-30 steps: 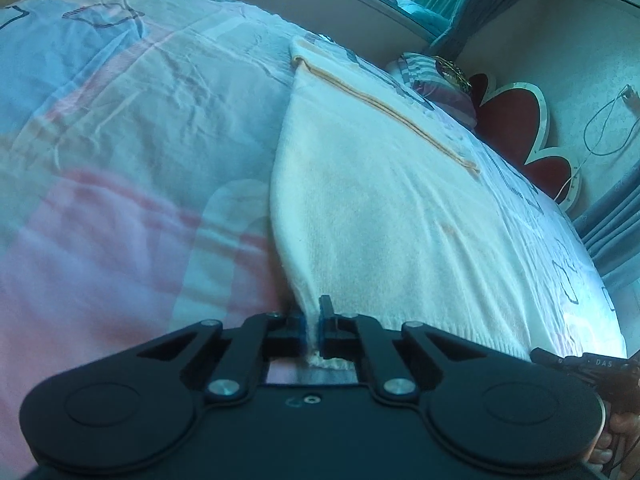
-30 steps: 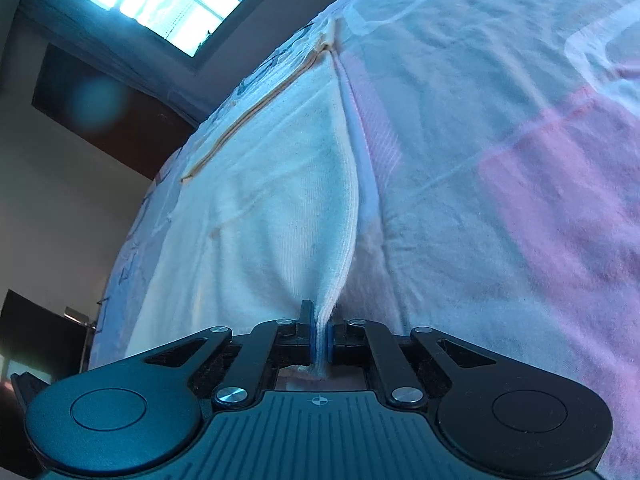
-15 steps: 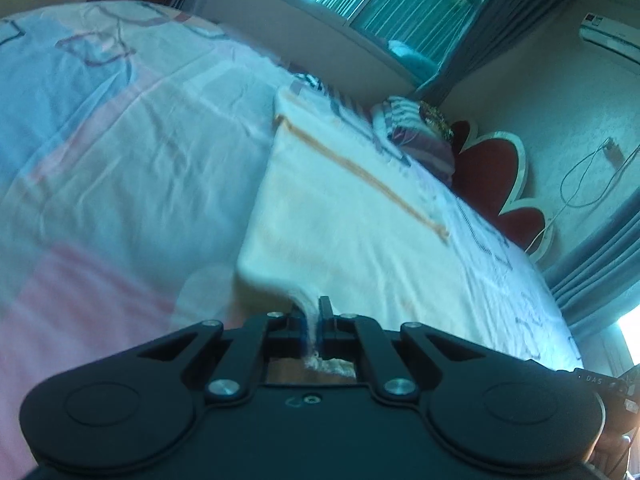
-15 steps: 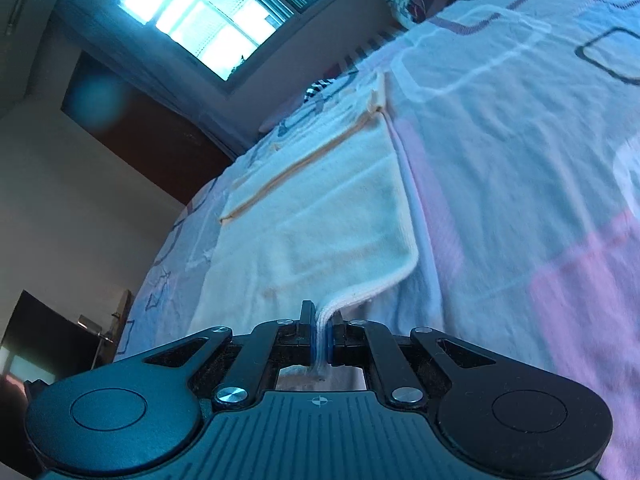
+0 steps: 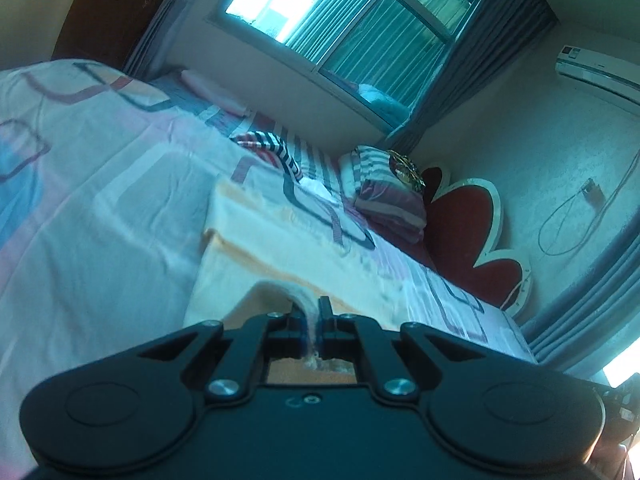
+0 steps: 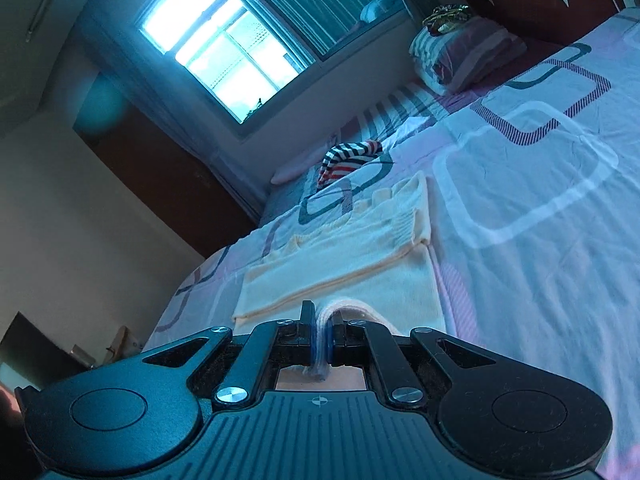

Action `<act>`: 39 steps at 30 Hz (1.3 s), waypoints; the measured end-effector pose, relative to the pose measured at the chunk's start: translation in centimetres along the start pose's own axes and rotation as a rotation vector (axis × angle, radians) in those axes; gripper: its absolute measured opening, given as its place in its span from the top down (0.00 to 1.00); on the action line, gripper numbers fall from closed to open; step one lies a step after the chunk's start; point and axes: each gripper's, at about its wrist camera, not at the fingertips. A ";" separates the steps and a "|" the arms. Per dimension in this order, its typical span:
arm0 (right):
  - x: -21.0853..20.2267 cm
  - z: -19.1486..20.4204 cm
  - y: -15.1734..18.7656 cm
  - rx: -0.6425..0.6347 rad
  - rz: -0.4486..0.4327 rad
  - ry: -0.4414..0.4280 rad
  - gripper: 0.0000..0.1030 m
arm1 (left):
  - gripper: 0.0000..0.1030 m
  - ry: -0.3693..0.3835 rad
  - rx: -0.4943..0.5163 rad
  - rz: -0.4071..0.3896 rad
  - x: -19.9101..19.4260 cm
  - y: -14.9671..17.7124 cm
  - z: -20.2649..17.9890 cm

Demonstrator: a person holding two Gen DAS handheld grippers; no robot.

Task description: Fold small clothes

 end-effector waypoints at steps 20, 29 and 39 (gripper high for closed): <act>26.2 -3.2 -11.4 0.044 0.162 0.077 0.96 | 0.97 -0.144 -0.055 0.159 22.2 -11.0 10.9; 28.2 -4.1 -11.9 -0.023 0.050 0.175 0.33 | 0.31 -0.029 0.035 0.130 24.7 -11.6 12.0; 30.3 -2.5 -11.2 -0.221 0.099 0.173 0.52 | 0.56 -0.166 0.237 0.315 26.9 -11.0 11.6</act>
Point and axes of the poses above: each gripper's, at about its wrist camera, not at the fingertips, and x roughly the way its jaws point, z to its left, y to its underside, and after that the axes turned 12 degrees about y, right-handed
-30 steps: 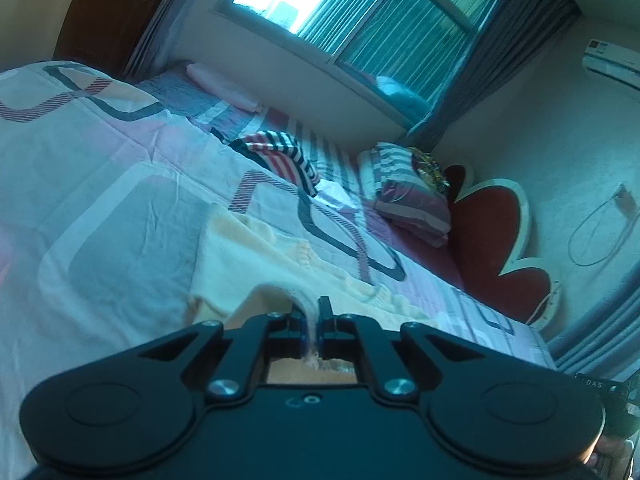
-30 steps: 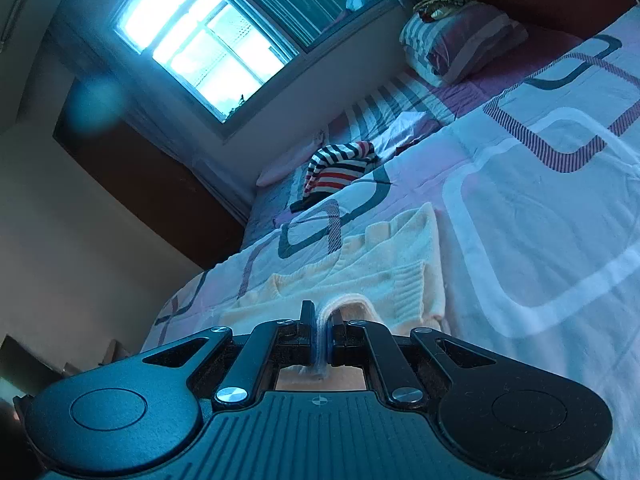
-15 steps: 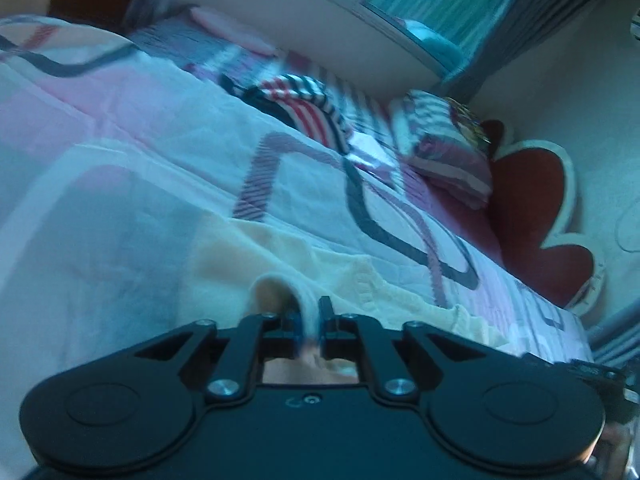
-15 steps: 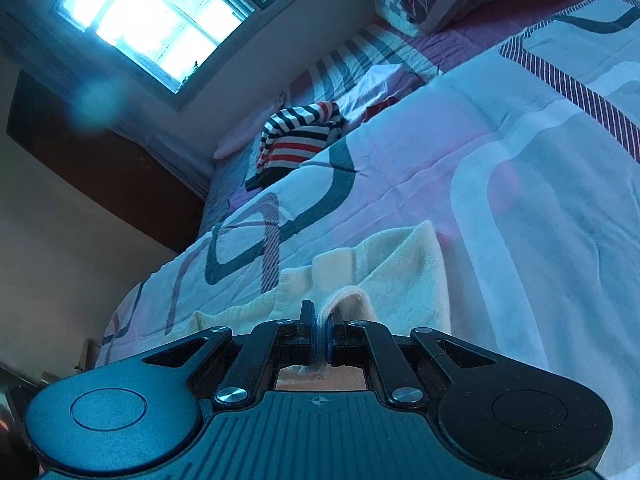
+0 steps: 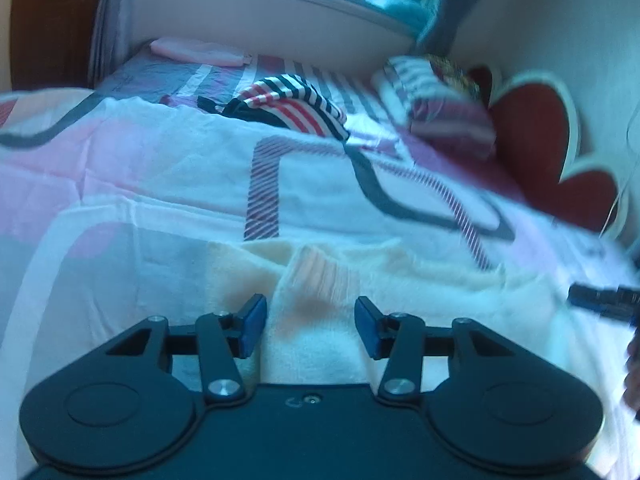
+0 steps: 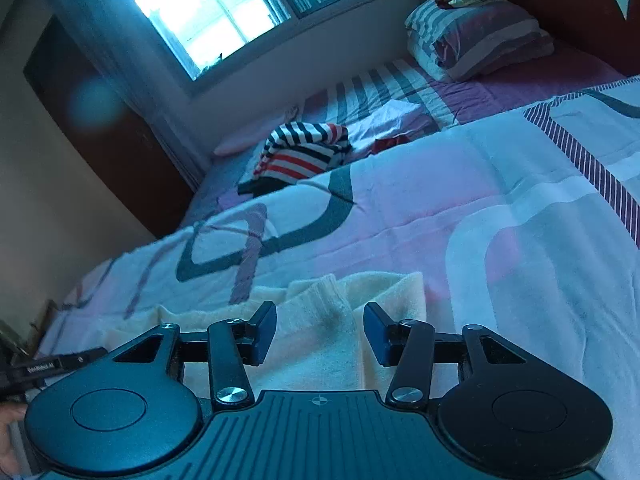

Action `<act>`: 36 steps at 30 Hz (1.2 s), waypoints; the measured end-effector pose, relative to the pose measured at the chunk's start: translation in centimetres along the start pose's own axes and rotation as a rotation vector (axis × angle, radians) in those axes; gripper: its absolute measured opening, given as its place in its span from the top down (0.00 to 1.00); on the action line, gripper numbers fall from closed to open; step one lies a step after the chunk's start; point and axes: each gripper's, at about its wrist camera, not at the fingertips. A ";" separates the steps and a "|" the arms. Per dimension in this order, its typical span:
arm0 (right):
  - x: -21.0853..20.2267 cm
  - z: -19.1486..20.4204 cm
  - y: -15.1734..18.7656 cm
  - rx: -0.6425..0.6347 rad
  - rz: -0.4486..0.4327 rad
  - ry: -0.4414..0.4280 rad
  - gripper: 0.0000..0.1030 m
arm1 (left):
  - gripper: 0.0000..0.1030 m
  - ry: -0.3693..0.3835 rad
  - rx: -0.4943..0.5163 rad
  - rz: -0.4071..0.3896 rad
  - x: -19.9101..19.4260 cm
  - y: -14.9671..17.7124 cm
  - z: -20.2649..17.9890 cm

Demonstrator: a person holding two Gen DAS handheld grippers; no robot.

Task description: Fold small clothes

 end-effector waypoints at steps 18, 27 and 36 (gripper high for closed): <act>1.5 0.4 0.2 -0.085 -0.070 0.115 0.98 | 0.98 -0.052 0.074 -0.096 2.1 -1.5 -1.1; -0.2 3.7 1.1 -0.086 -0.142 0.102 0.65 | 0.31 -0.121 0.156 -0.200 0.6 0.7 -6.3; 3.4 7.6 3.3 -0.326 -0.091 0.254 0.30 | 0.26 -0.183 0.261 -0.065 4.7 1.9 -7.5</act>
Point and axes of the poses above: each gripper's, at about its wrist camera, not at the fingertips, and x roughly the way its jaws point, z to its left, y to its underside, and after that the axes turned 12 degrees about y, right-handed
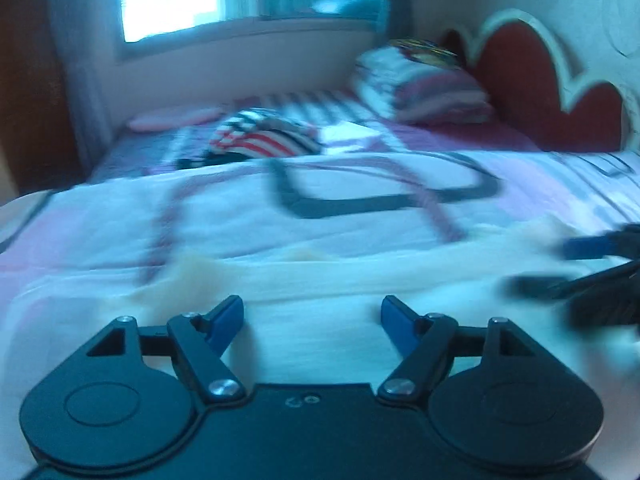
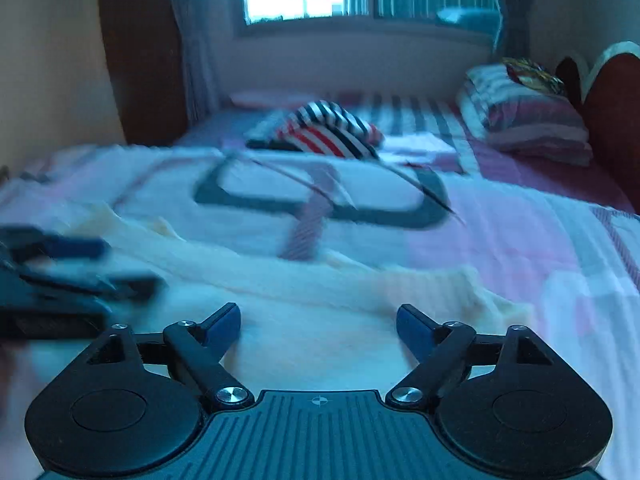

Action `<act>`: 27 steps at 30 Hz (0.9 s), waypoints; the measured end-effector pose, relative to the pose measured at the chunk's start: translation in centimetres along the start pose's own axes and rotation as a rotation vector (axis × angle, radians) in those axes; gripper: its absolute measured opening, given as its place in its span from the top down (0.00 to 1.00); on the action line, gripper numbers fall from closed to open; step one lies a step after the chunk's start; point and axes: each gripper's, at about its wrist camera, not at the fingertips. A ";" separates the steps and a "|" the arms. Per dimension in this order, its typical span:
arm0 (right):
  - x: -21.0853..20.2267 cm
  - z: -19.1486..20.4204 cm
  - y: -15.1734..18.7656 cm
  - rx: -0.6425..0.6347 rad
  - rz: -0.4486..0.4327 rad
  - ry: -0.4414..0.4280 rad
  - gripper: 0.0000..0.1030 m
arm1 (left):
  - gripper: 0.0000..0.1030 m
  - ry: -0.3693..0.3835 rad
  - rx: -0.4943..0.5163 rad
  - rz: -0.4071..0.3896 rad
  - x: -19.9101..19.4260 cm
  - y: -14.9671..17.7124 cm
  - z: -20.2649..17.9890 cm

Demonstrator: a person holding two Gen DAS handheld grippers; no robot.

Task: Fold small clothes
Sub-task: 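Open both grippers and release the folded sweater, then press and smooth the folded sweater with both open grippers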

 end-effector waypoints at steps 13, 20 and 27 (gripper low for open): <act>-5.6 2.4 1.8 -0.099 -0.038 -0.191 0.58 | 0.26 0.157 -0.047 -0.007 -3.8 2.1 -2.2; -6.6 3.8 2.3 -0.113 -0.054 -0.156 0.57 | 0.24 0.117 -0.022 0.001 -4.8 2.7 -3.4; -7.4 4.6 5.1 -0.158 -0.006 -0.154 0.58 | 0.22 0.085 0.002 0.010 -5.2 5.2 -4.2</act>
Point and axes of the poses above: each gripper's, at about its wrist camera, not at the fingertips, and x roughly the way its jaws point, z to its left, y to its underside, and after that the axes turned 12 degrees about y, right-handed
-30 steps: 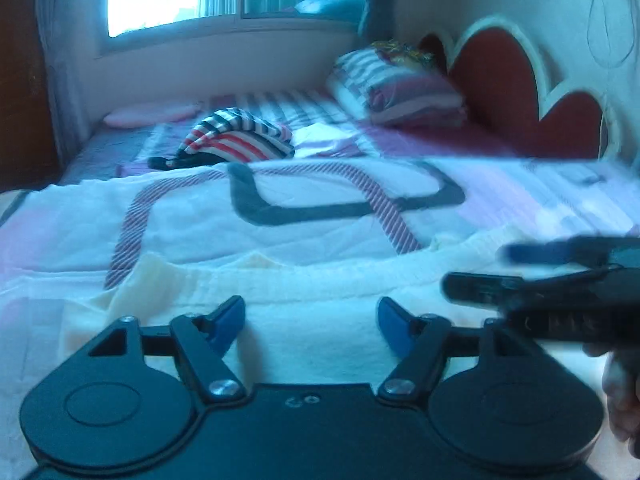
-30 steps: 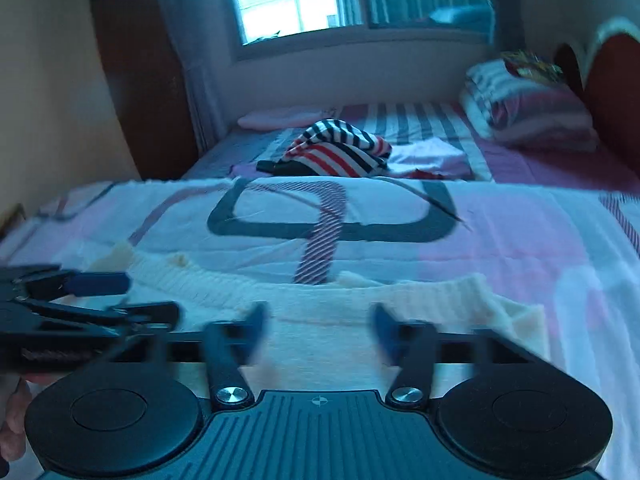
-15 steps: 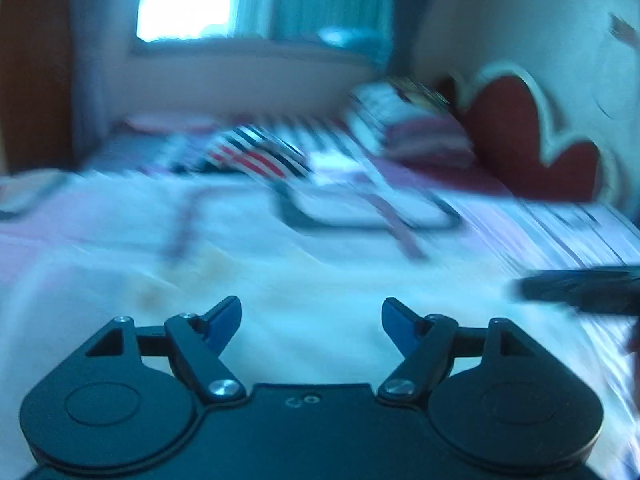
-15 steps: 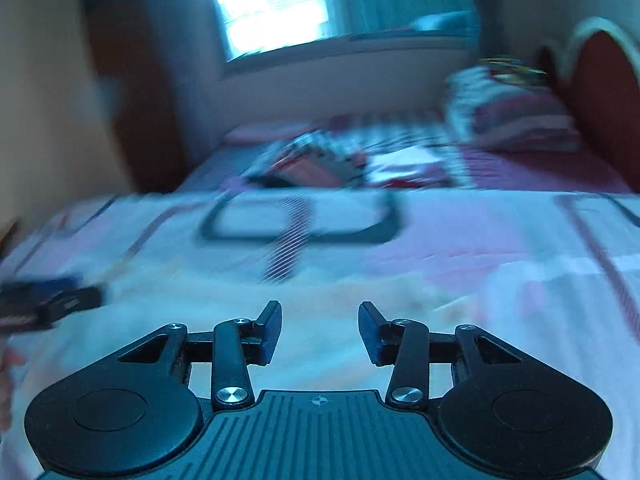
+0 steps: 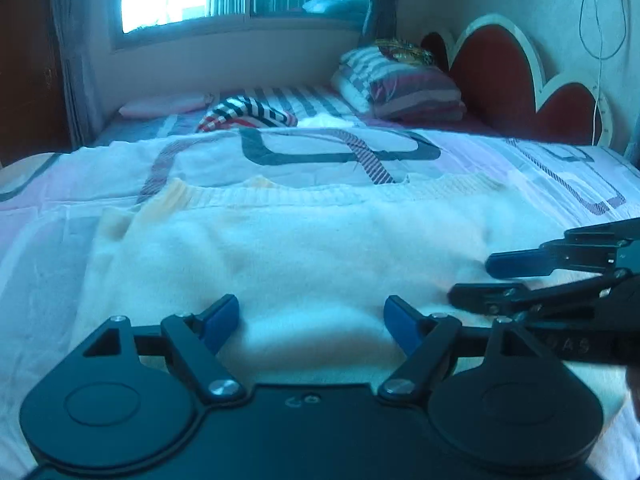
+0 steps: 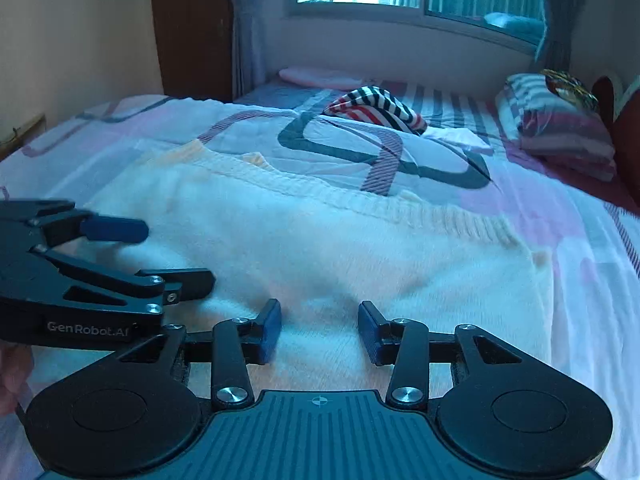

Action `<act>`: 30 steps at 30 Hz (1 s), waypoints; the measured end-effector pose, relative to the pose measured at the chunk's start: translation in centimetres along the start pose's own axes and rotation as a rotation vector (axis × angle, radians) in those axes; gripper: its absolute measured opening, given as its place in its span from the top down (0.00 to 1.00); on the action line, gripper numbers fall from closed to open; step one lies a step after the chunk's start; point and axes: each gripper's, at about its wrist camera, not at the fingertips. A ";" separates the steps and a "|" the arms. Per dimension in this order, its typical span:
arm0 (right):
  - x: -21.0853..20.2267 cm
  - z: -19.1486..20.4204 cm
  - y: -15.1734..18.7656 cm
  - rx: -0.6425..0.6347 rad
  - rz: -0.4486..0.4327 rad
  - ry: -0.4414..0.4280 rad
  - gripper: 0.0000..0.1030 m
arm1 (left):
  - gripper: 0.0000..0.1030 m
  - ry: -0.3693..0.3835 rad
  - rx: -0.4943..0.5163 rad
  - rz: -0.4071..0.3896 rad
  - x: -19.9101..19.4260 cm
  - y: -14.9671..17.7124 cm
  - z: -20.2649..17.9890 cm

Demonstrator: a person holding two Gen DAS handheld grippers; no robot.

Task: Fold small clothes
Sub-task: 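Press and smooth the folded sweater with both open grippers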

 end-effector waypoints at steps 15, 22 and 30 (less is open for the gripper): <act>-6.3 -4.3 2.4 0.140 -0.009 0.046 0.58 | 0.24 -0.071 -0.039 -0.013 -6.2 2.3 0.9; -5.8 0.8 5.6 0.042 0.051 0.037 0.58 | 0.23 -0.079 -0.047 0.060 -4.4 4.6 -2.3; -8.0 1.5 4.7 0.084 0.020 -0.028 0.58 | 0.24 -0.087 -0.067 0.055 -6.0 4.4 -3.4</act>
Point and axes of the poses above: each gripper's, at about its wrist camera, not at the fingertips, and x roughly the way its jaws point, z to its left, y to its underside, and after that the axes turned 12 degrees about y, right-handed
